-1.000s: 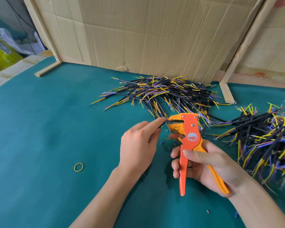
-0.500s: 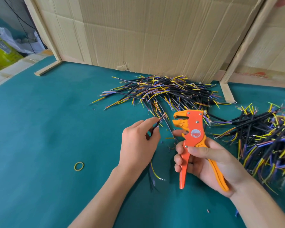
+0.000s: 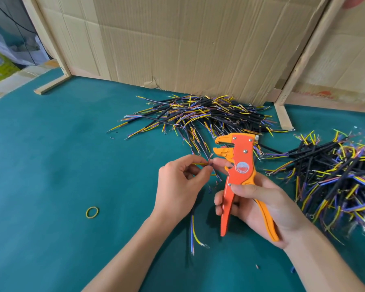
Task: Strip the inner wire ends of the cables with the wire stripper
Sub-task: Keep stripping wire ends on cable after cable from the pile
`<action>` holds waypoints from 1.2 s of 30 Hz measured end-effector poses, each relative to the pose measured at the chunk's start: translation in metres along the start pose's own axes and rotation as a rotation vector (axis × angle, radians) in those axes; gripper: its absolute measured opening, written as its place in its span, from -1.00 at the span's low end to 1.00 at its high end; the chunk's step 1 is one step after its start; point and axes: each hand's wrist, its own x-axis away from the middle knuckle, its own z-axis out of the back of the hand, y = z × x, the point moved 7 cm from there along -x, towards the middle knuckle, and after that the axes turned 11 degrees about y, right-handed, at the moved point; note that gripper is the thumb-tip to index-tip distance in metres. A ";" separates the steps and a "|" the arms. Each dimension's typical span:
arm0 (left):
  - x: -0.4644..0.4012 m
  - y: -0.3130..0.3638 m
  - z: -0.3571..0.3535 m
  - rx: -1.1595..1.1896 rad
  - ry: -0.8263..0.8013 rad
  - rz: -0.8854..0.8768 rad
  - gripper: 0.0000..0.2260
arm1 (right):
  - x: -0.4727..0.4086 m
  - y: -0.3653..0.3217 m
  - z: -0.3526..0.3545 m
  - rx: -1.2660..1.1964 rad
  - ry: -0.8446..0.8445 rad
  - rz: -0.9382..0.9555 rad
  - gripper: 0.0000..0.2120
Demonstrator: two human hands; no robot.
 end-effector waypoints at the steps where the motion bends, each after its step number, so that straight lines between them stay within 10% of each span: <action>1: 0.000 0.000 0.000 0.003 -0.002 0.008 -0.91 | 0.000 0.000 0.000 0.005 -0.007 -0.001 -0.46; 26: -0.001 -0.018 0.000 0.328 0.044 0.325 -0.88 | 0.001 0.003 -0.004 -0.007 -0.034 -0.035 -0.39; 36: -0.015 -0.012 0.015 0.301 0.095 0.203 -0.88 | 0.006 0.006 -0.003 -0.038 -0.055 -0.154 -0.31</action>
